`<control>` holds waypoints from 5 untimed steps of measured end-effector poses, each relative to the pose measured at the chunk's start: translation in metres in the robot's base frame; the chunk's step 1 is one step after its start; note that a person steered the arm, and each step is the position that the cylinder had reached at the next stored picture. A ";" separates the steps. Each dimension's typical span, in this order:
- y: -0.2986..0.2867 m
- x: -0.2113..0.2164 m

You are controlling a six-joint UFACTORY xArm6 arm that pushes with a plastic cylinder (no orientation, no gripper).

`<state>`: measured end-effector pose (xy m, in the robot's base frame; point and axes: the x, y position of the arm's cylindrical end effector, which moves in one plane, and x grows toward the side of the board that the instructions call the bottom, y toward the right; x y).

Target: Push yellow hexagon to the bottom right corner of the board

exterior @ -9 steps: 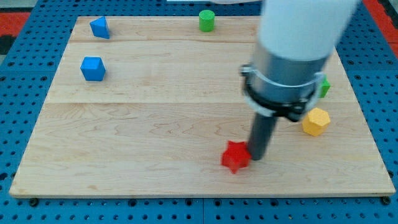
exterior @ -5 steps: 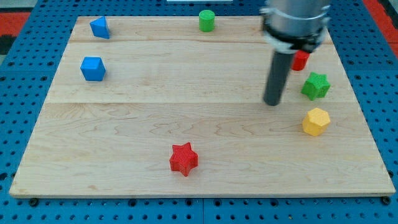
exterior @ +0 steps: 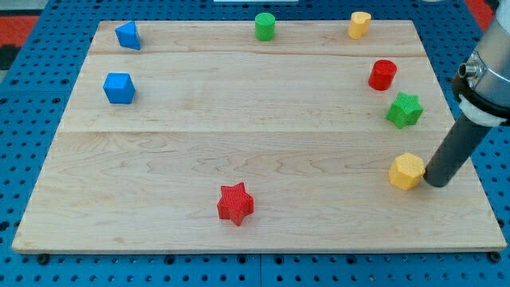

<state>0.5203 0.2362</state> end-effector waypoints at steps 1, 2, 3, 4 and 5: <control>-0.001 -0.045; -0.011 -0.035; -0.038 -0.018; -0.043 -0.005; -0.055 0.000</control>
<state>0.5200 0.1812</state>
